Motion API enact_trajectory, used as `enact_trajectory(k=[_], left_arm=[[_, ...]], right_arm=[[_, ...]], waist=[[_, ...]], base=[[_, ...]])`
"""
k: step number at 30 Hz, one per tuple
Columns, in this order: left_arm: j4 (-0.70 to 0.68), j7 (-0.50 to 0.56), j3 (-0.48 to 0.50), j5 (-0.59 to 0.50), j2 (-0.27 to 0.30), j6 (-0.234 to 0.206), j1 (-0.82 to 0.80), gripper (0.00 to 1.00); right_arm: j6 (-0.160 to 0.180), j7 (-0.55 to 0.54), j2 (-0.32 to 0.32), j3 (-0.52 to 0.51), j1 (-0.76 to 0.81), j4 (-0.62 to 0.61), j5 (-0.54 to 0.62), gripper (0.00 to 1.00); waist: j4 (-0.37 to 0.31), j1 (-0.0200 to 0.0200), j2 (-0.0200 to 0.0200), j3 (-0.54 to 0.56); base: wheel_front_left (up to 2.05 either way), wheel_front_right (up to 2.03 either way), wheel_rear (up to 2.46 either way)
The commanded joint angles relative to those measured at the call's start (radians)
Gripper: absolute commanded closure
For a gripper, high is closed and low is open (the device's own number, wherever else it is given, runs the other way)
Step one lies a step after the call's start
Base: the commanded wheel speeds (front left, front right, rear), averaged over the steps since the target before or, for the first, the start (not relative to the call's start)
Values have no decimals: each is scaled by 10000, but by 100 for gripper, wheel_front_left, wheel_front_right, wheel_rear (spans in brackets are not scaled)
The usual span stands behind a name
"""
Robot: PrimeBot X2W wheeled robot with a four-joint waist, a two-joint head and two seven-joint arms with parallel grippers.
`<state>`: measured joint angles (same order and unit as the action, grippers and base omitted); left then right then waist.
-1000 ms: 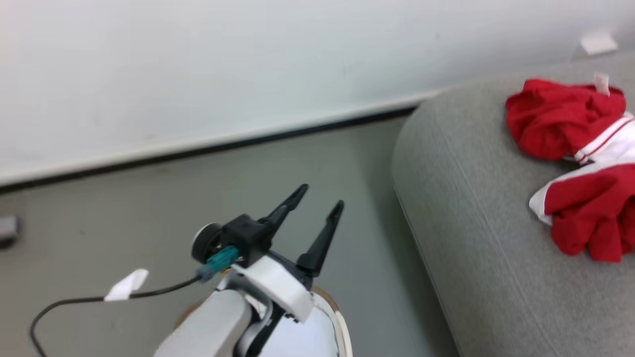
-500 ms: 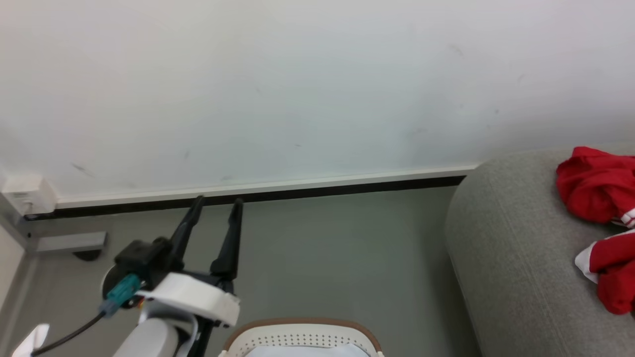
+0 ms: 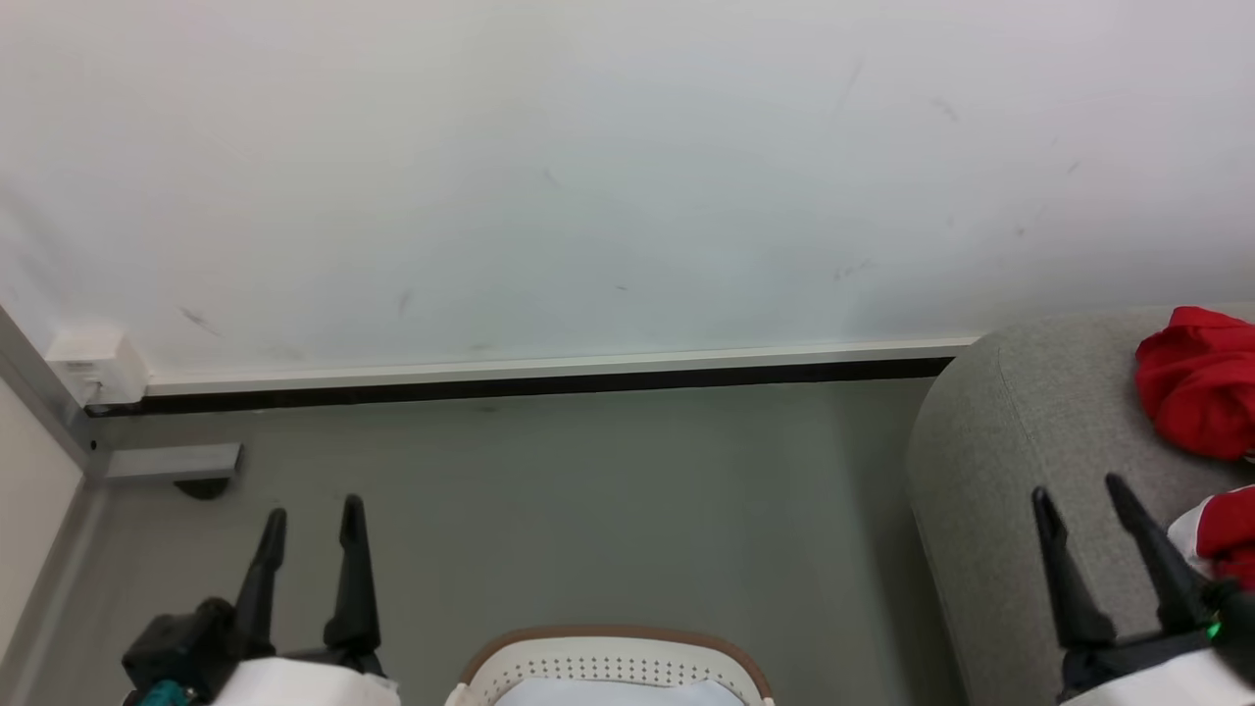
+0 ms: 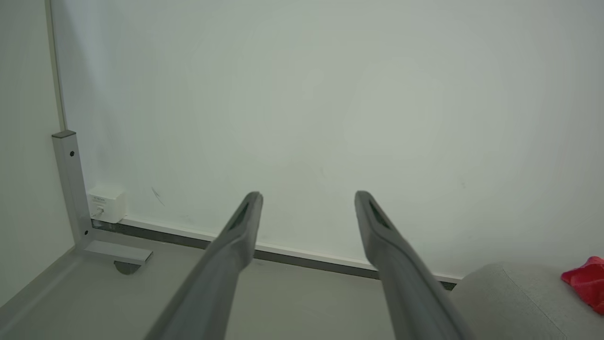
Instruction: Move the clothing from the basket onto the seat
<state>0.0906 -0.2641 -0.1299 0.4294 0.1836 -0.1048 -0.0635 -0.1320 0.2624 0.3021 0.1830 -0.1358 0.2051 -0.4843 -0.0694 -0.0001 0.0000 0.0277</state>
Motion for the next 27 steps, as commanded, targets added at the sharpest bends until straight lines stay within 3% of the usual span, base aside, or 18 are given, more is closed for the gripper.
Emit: enact_trajectory(k=[1, 8, 16, 27], left_arm=[[9, -3, 208, -416, -165, 163, 268, 0], [323, -3, 898, -1620, -865, 850, 817, 0], [613, -3, 1376, -2257, -1211, 1320, 771, 0], [720, -3, 1686, -2528, -1309, 1530, 769, 0]], right_arm=[[26, 27, -278, -170, 417, -287, 550, 0], [26, 29, -1358, -270, 1283, -902, 1691, 0], [26, 30, -1612, -301, 1314, -797, 1847, 0], [26, 31, -1673, -403, 1167, -750, 1744, 0]], waist=[[-23, 1, 0, -37], [-253, 1, 0, -118], [-325, 1, 0, -117], [-263, 1, 0, -106]], base=[[0, 0, 0], [0, 0, 0], [0, 0, 0], [0, 0, 0]])
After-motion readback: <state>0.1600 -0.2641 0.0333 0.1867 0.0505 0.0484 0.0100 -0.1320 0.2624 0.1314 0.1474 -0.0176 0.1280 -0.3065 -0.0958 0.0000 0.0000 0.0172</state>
